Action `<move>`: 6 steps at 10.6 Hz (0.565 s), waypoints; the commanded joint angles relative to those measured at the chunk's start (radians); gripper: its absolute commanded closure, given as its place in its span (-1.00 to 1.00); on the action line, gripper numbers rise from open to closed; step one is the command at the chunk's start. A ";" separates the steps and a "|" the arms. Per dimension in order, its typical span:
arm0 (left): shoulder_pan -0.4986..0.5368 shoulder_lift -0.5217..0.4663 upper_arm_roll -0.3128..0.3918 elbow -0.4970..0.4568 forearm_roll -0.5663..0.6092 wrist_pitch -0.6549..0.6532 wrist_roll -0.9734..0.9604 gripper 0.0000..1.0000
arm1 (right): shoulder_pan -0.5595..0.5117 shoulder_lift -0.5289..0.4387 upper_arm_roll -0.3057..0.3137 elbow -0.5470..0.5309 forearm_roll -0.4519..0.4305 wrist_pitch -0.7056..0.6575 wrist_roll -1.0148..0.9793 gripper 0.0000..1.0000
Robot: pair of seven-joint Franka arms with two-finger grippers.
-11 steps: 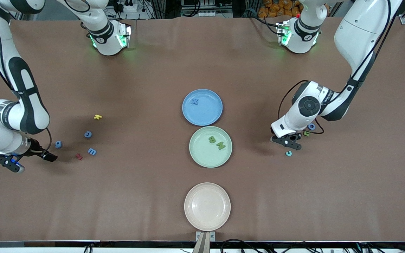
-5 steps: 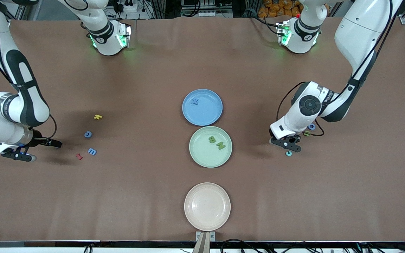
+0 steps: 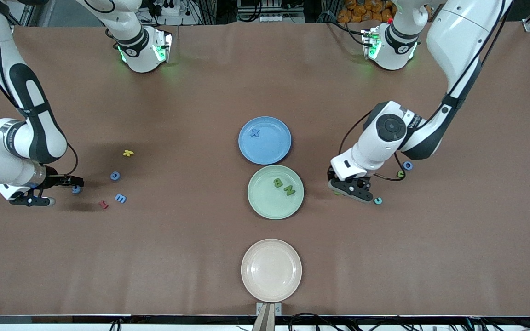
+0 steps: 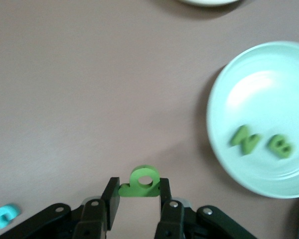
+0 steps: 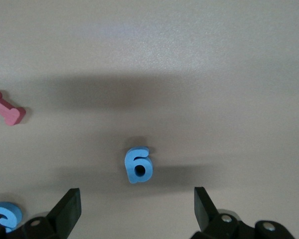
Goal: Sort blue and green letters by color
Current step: 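Carry the green 9 to the green plate and open the left gripper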
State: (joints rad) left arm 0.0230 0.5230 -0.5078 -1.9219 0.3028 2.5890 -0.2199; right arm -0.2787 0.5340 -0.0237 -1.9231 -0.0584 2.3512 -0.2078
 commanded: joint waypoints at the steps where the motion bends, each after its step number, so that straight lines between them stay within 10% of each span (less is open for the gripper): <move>1: -0.135 0.099 0.006 0.157 -0.051 -0.009 -0.132 0.92 | -0.016 -0.020 0.011 -0.030 -0.011 0.026 -0.025 -1.00; 6: -0.482 0.256 0.196 0.372 -0.050 -0.012 -0.412 0.86 | -0.030 -0.028 0.013 -0.111 -0.003 0.134 -0.021 -1.00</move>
State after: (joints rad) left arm -0.3117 0.7042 -0.4330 -1.6617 0.2692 2.5887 -0.5428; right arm -0.2816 0.5342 -0.0244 -1.9900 -0.0584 2.4594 -0.2203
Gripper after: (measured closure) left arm 0.634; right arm 0.000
